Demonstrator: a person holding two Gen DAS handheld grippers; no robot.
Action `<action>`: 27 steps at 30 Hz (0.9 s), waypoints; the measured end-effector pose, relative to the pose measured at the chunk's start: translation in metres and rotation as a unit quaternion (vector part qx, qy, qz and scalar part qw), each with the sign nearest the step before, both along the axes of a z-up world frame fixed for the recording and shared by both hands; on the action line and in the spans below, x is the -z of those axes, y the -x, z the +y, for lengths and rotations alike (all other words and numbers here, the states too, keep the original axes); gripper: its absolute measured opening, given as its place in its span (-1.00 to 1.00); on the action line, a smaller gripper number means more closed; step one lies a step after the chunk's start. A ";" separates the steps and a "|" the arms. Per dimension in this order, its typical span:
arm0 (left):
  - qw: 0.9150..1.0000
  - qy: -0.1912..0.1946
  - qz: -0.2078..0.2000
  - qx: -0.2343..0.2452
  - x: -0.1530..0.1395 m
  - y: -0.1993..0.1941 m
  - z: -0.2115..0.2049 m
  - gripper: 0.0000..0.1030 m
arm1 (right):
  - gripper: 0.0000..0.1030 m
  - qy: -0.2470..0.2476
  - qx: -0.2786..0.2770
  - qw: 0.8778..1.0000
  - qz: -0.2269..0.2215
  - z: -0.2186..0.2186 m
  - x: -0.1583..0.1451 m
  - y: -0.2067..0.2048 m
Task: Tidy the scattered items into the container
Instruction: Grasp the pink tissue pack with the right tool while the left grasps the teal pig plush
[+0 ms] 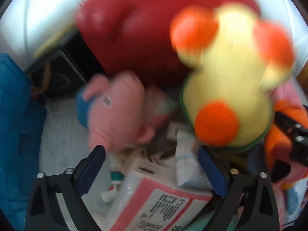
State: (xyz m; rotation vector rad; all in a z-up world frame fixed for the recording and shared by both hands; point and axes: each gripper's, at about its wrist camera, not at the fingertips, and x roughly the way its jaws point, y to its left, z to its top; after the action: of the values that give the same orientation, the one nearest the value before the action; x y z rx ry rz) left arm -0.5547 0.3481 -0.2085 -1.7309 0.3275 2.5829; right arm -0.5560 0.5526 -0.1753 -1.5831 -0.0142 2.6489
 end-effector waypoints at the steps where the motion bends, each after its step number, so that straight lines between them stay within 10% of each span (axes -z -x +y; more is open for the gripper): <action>1: 1.000 -0.004 0.001 0.002 0.003 -0.007 -0.003 0.98 | 1.00 -0.021 -0.012 0.999 -0.045 -0.006 0.025 0.007; 3: 1.000 -0.009 0.003 0.004 0.004 -0.024 -0.011 1.00 | 1.00 -0.106 -0.018 0.992 -0.069 -0.017 0.052 -0.004; 14: 0.996 0.023 -0.058 -0.064 0.041 -0.145 -0.102 0.93 | 1.00 -0.013 0.014 0.995 -0.097 0.008 0.060 -0.154; 20: 0.997 -0.009 0.026 -0.072 -0.026 -0.187 -0.127 0.89 | 1.00 -0.016 0.019 0.994 -0.104 0.004 0.050 -0.214; 27: 0.993 -0.059 0.091 -0.036 -0.090 -0.253 -0.127 0.92 | 1.00 0.003 0.027 1.000 -0.007 -0.029 -0.013 -0.277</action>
State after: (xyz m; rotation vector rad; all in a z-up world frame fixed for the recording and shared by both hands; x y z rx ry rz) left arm -0.3015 0.2213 -0.1190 -1.5006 0.1131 2.7548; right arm -0.2793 0.5239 -0.1618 -1.5802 0.0360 2.6004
